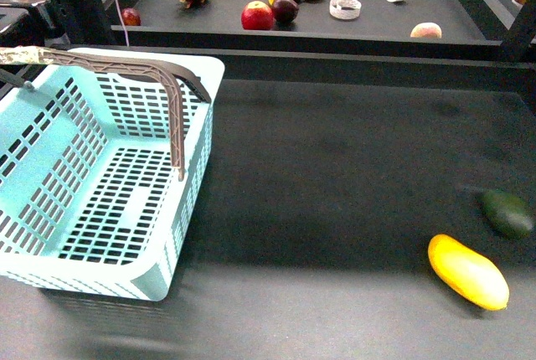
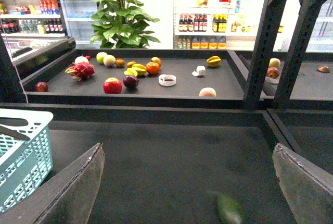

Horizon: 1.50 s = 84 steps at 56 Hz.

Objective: Pick mango with right arm and hold basket with left

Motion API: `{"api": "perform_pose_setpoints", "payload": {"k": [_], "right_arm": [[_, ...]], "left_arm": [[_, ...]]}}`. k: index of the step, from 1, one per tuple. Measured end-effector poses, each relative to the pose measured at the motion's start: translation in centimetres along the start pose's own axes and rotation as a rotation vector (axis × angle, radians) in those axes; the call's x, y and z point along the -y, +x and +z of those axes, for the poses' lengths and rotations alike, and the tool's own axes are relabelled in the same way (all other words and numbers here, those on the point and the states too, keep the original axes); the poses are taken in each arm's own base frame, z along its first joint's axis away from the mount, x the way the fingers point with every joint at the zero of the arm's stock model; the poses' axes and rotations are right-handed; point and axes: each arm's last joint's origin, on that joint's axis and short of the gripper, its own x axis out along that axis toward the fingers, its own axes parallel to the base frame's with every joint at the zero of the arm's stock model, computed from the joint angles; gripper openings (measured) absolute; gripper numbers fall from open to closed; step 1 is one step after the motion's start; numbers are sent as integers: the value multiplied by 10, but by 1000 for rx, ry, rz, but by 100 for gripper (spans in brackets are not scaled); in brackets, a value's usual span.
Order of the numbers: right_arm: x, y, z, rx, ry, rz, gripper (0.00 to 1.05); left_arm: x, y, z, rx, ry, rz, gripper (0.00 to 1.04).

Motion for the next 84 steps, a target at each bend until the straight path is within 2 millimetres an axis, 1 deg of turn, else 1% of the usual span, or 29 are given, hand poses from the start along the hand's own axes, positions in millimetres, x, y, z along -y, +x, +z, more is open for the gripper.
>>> {"api": "perform_pose_setpoints", "payload": {"k": [6, 7, 11, 12, 16, 18, 21, 24, 28, 33, 35, 37, 38, 42, 45, 48, 61, 71, 73, 78, 84], "right_arm": [[0, 0, 0, 0, 0, 0, 96], [0, 0, 0, 0, 0, 0, 96], [0, 0, 0, 0, 0, 0, 96], [0, 0, 0, 0, 0, -1, 96], [0, 0, 0, 0, 0, 0, 96], [0, 0, 0, 0, 0, -1, 96], [0, 0, 0, 0, 0, 2, 96], [0, 0, 0, 0, 0, 1, 96], [0, 0, 0, 0, 0, 0, 96], [0, 0, 0, 0, 0, 1, 96], [0, 0, 0, 0, 0, 1, 96], [0, 0, 0, 0, 0, 1, 96], [0, 0, 0, 0, 0, 1, 96], [0, 0, 0, 0, 0, 1, 96], [0, 0, 0, 0, 0, 1, 96], [0, 0, 0, 0, 0, 1, 96], [0, 0, 0, 0, 0, 1, 96], [0, 0, 0, 0, 0, 1, 96], [0, 0, 0, 0, 0, 1, 96], [0, 0, 0, 0, 0, 1, 96], [0, 0, 0, 0, 0, 1, 96]], "left_arm": [[0, 0, 0, 0, 0, 0, 97], [0, 0, 0, -10, -9, 23, 97], [1, 3, -7, -139, -149, 300, 97], [1, 3, -8, -147, -166, 334, 97], [-5, 7, -15, -128, -368, 576, 97], [-7, 9, -14, -92, -459, 615, 97], [-9, 18, -10, -68, -569, 613, 97], [-9, 26, -7, -62, -629, 602, 97], [-8, 44, -4, -53, -731, 583, 97], [-5, 80, -7, -76, -840, 555, 97], [-4, 96, -12, -93, -878, 545, 97], [-3, 108, -16, -112, -911, 537, 97], [-3, 111, -18, -117, -922, 535, 97], [-4, 139, -31, -162, -977, 530, 97], [-4, 161, -41, -195, -1004, 534, 97], [-3, 176, -46, -214, -1012, 539, 97], [6, 234, -55, -231, -1060, 517, 97], [28, 269, -64, -260, -1091, 481, 97], [31, 280, -68, -272, -1091, 480, 97], [33, 296, -78, -294, -1090, 479, 97], [34, 311, -87, -310, -1091, 489, 97]]}}
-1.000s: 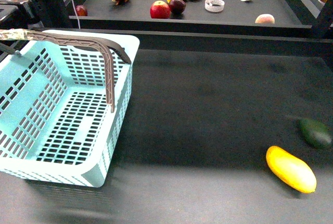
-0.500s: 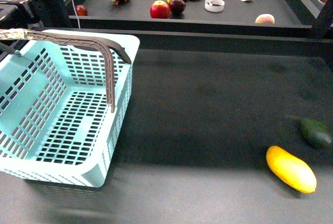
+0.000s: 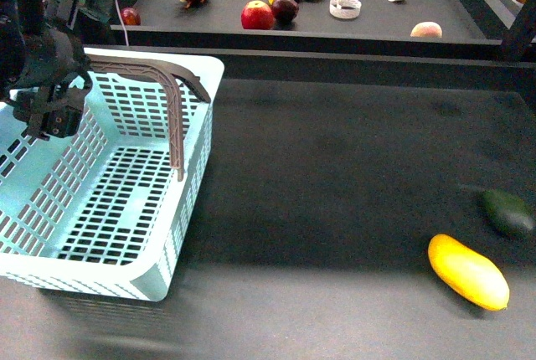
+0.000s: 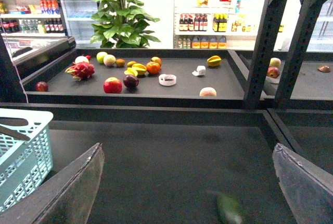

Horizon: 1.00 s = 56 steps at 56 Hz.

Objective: Pick mango with right arm and hold basket with left

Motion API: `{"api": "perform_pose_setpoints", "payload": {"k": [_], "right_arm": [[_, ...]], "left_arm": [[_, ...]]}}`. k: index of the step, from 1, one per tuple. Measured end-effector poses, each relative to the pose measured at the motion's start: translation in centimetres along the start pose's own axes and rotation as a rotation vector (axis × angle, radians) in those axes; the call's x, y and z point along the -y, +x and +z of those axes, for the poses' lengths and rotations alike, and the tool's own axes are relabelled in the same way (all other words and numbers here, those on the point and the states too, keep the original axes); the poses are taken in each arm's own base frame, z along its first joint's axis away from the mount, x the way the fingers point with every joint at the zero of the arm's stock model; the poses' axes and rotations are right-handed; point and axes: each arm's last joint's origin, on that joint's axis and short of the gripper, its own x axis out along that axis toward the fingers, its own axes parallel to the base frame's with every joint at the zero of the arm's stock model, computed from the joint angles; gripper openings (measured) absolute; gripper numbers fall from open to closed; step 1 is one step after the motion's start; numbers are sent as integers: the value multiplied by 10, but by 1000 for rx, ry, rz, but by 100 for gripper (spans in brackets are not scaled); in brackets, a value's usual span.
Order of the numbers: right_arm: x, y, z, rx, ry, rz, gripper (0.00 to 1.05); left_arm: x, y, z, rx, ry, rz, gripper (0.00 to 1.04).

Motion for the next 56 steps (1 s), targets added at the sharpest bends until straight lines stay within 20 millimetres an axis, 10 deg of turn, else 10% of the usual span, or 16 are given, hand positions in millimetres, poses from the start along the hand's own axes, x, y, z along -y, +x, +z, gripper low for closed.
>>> {"api": "perform_pose_setpoints", "payload": {"k": [32, 56], "right_arm": [[0, 0, 0, 0, 0, 0, 96], [0, 0, 0, 0, 0, 0, 96]], "left_arm": [[3, 8, 2, -9, -101, -16, 8], [5, -63, 19, -19, 165, -113, 5]]}}
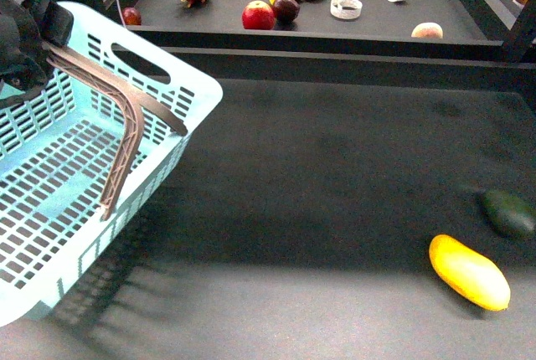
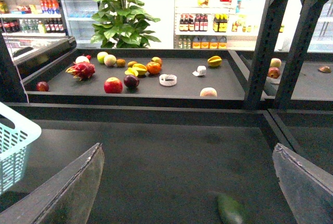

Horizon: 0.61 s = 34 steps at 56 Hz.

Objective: Pick mango with right arm and hold basket with left

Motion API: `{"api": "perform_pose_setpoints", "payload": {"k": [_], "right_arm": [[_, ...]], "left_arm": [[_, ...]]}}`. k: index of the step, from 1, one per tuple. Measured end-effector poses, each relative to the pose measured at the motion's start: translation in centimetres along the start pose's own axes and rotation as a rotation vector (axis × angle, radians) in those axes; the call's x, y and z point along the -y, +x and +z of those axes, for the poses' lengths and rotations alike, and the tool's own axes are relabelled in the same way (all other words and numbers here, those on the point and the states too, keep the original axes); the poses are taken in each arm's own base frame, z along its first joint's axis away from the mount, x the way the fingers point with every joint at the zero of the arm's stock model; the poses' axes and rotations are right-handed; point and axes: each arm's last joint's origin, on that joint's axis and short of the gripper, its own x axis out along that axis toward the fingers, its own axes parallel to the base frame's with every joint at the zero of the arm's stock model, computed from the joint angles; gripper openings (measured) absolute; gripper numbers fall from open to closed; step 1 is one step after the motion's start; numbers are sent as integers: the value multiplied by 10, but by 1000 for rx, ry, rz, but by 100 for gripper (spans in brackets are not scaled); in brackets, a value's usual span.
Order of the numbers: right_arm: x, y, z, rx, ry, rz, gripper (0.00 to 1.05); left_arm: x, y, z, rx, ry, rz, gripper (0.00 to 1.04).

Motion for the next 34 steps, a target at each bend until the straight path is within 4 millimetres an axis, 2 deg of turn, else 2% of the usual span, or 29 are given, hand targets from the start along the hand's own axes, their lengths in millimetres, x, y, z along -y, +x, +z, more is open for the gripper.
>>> {"api": "perform_pose_setpoints", "payload": {"k": [12, 24, 34], "right_arm": [[0, 0, 0, 0, 0, 0, 96], [0, 0, 0, 0, 0, 0, 96], [0, 0, 0, 0, 0, 0, 96]], "left_arm": [[22, -38, -7, -38, 177, -160, 5], [37, -74, -34, -88, 383, -318, 5], [46, -94, -57, -131, 540, -406, 5]]}}
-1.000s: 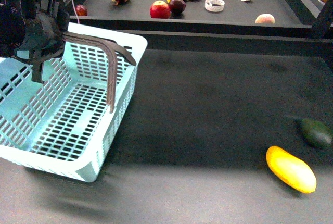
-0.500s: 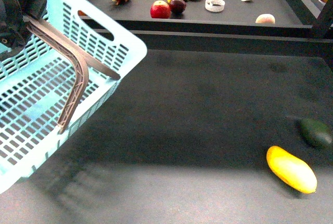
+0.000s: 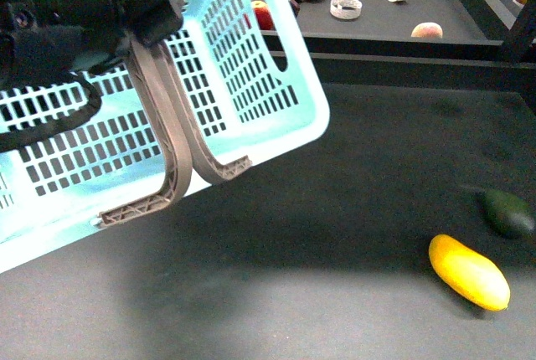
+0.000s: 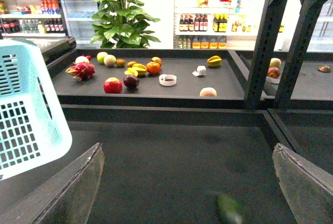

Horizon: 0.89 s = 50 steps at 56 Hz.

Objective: Pick mango with right arm and hold basket with left

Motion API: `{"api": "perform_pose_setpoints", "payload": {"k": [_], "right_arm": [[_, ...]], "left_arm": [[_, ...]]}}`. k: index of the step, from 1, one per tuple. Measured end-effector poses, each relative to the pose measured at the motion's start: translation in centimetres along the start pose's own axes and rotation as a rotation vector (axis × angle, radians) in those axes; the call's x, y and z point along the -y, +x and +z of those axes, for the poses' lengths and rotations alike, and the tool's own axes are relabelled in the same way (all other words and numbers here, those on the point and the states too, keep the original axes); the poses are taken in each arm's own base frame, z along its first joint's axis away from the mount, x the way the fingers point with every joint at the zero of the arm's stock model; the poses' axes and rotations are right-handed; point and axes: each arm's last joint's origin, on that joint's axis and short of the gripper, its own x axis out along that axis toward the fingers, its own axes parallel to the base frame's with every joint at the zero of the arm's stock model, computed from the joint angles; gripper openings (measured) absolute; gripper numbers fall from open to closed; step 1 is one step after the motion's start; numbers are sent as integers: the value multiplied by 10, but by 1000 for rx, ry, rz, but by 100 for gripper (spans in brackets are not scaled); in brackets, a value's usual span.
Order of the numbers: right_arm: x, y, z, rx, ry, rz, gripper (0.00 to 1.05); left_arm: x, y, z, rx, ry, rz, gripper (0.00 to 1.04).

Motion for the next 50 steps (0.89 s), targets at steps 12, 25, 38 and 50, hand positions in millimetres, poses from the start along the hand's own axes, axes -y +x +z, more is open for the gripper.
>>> {"api": "perform_pose_setpoints", "payload": {"k": [12, 25, 38, 50], "right_arm": [[0, 0, 0, 0, 0, 0, 96], [0, 0, 0, 0, 0, 0, 96], [0, 0, 0, 0, 0, 0, 96], [0, 0, 0, 0, 0, 0, 96]], "left_arm": [[28, -8, -20, -45, 114, -123, 5], [32, 0, -31, -42, 120, -195, 5], [24, 7, -35, -52, 122, -232, 5], [29, 6, -39, -85, 179, -296, 5]]}}
